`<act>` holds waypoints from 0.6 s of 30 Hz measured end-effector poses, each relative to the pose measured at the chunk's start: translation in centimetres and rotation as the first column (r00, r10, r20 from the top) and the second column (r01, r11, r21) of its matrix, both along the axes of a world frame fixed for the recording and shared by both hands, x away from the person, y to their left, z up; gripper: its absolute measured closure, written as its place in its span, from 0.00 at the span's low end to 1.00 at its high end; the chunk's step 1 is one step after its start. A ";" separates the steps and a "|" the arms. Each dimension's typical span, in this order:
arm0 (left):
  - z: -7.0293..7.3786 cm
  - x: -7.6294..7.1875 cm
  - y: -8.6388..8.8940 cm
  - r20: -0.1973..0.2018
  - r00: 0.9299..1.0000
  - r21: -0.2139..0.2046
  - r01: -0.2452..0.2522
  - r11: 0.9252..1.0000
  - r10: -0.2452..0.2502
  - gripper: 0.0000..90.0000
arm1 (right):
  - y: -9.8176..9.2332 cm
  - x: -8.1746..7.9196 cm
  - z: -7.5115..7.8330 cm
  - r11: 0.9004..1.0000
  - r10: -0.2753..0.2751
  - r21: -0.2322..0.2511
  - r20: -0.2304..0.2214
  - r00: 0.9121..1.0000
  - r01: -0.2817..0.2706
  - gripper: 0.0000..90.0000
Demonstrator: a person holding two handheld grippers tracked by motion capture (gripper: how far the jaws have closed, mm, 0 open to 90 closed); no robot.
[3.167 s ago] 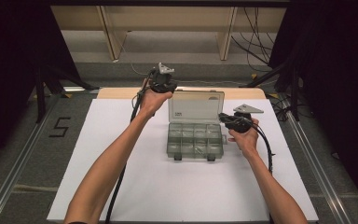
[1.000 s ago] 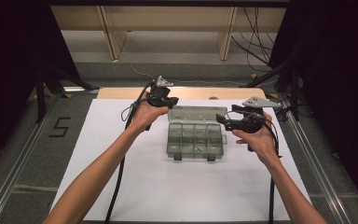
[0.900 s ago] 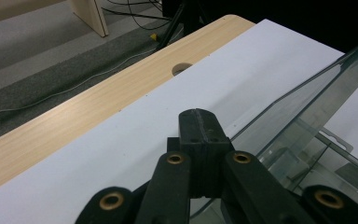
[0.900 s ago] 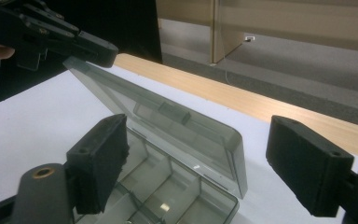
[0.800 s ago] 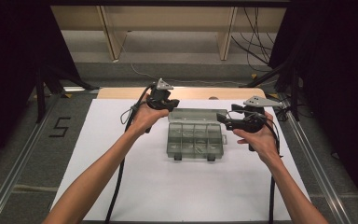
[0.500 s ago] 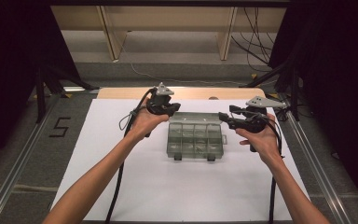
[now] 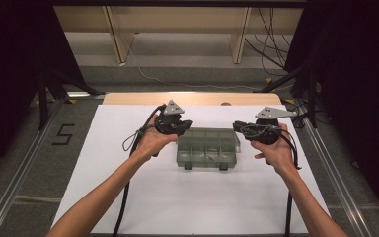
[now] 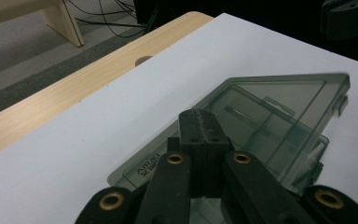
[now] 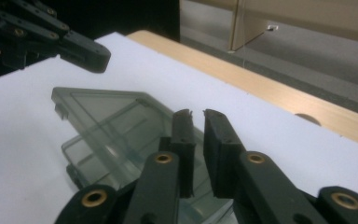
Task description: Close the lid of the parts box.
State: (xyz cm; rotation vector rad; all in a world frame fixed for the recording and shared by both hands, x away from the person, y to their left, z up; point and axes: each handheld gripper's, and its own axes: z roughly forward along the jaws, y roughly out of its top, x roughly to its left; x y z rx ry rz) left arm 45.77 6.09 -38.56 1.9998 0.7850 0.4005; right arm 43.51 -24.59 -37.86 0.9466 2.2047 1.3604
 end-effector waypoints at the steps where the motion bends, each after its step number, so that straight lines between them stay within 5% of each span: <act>1: -0.2 -0.3 0.0 -0.004 1.000 -0.014 -0.007 1.000 0.007 0.99 | 0.0 -0.1 -0.2 1.000 0.008 -0.001 -0.001 1.000 -0.008 0.95; 18: -3.7 -2.2 2.3 -0.047 0.999 -0.062 -0.018 0.998 0.015 1.00 | -0.2 -1.6 -3.6 0.995 0.046 -0.084 -0.075 0.996 -0.052 1.00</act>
